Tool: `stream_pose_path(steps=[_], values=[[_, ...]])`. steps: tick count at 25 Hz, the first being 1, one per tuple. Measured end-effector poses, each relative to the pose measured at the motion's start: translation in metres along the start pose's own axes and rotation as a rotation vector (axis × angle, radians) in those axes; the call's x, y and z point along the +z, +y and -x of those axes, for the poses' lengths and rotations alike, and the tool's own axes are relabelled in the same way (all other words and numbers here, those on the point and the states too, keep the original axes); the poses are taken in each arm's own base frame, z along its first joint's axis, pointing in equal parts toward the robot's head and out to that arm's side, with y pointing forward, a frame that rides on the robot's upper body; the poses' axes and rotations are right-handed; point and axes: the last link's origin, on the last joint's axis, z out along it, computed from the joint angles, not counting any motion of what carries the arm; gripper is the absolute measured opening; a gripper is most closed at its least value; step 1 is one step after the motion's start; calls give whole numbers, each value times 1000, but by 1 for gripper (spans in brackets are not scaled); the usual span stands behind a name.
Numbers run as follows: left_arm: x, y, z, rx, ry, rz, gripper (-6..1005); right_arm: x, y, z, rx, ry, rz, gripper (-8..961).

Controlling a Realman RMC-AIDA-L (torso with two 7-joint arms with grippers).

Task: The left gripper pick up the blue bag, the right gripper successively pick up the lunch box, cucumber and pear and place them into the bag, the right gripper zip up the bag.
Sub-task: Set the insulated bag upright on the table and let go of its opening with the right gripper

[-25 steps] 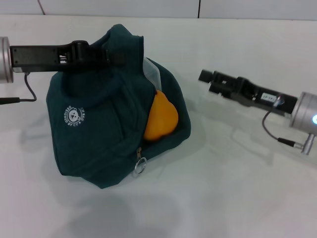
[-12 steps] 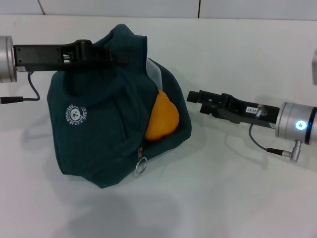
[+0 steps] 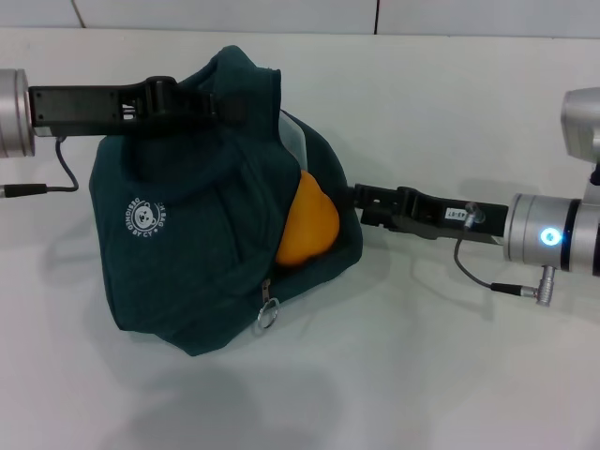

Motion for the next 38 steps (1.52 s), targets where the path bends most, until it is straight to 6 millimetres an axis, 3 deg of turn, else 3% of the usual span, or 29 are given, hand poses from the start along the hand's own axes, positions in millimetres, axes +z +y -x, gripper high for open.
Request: stream_pose_path(steps=[13,15,21,31,38], values=[[1,0,1,1,-7,-3,40,1,0,-4,-62,23,-3,788],[1,0,1,1,-8,-3,40,1,0,-4,-66,20,-3,538],[1,0,1,2,-8,-3,40,1,0,-3,-78,15,-1,298],[1,0,1,2,-8,-3,40,-1,1,-2,-105,-8,13,98],[1,0,1,5,-9,1,40,-11,1,-3,-143,-100,50,49]])
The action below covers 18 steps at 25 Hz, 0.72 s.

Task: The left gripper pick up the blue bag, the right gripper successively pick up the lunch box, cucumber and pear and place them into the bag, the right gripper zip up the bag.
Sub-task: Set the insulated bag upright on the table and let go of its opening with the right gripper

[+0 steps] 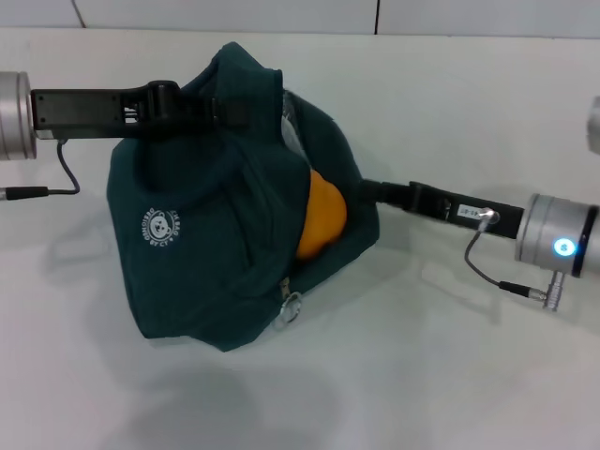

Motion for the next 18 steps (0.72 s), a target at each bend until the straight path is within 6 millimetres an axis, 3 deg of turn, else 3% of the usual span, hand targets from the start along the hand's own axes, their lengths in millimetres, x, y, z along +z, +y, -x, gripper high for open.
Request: stream_pose_path(steps=[11,18], values=[[6,4,-3,2,-12,21,40,-30,7,6,-75,-184,114,17],[22,10,-6,-12,-40,73,40,-75,8,11,-86,-332,188,16]])
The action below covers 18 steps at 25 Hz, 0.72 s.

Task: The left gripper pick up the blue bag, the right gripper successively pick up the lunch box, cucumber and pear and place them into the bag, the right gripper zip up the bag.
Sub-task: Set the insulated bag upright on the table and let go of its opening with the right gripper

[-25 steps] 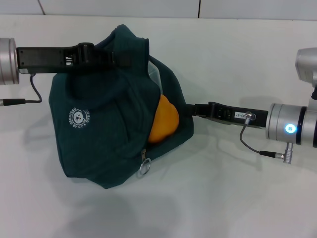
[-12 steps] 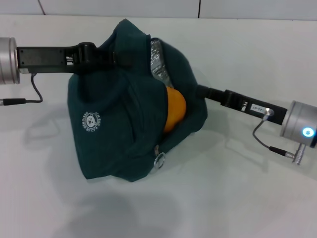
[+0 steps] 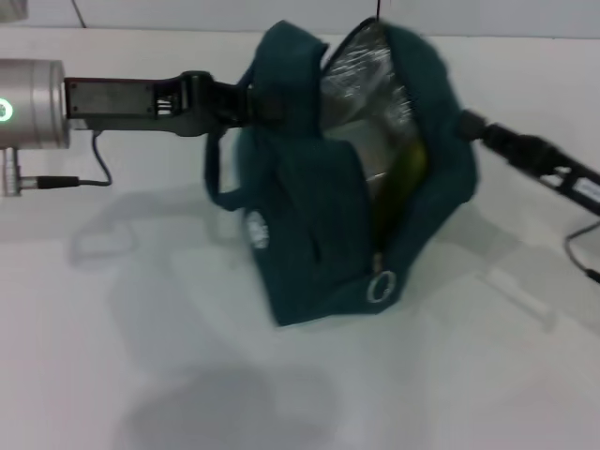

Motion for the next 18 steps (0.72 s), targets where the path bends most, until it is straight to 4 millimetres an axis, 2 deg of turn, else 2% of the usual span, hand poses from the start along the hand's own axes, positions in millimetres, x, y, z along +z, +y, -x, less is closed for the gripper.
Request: stream_pose_path(steps=[6,10,18], values=[[24,8,-3,12,-23,54,40,-38,14,19,-78,-98,93,15],[40,11,0,10,-44,74,40,-51,23,28,-121,-122,150,14],[55,-5,15,-33,-56,37,40,-57,20,11,-118,-74,127,13]])
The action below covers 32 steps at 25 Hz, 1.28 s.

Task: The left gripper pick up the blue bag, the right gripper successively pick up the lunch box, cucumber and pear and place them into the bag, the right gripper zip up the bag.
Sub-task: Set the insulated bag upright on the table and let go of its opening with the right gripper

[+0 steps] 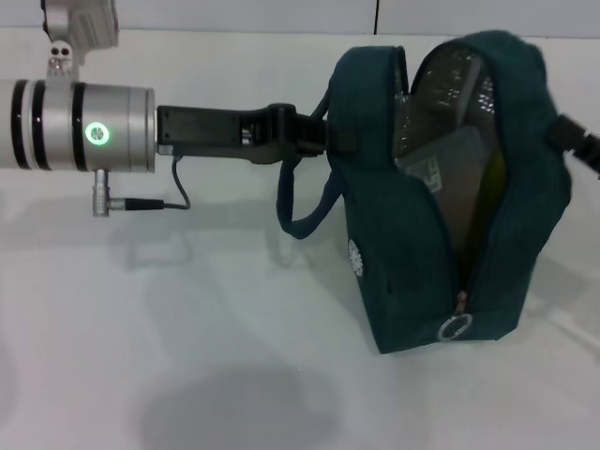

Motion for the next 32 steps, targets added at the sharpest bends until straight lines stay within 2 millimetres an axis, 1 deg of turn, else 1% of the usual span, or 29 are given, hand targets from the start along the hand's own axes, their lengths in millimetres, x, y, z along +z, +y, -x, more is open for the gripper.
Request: stream_pose_path(steps=[2,6,14,23,32], values=[[1,-3,3,-8,1,-8,40,1,-1,-4,1,18,-4,12],[0,-8,9,-23,1,-13,40,-1,-1,-7,-1,23,-9,15],[2,-8,18,-36,-15,2,40,-9,-3,-12,18,14,-41,26],[5,-8,22,-38,-28,7,40,-14,-5,-16,37,18,-68,38],[5,-7,22,-37,-28,12,40,-21,-3,-16,13,-1,-70,377]])
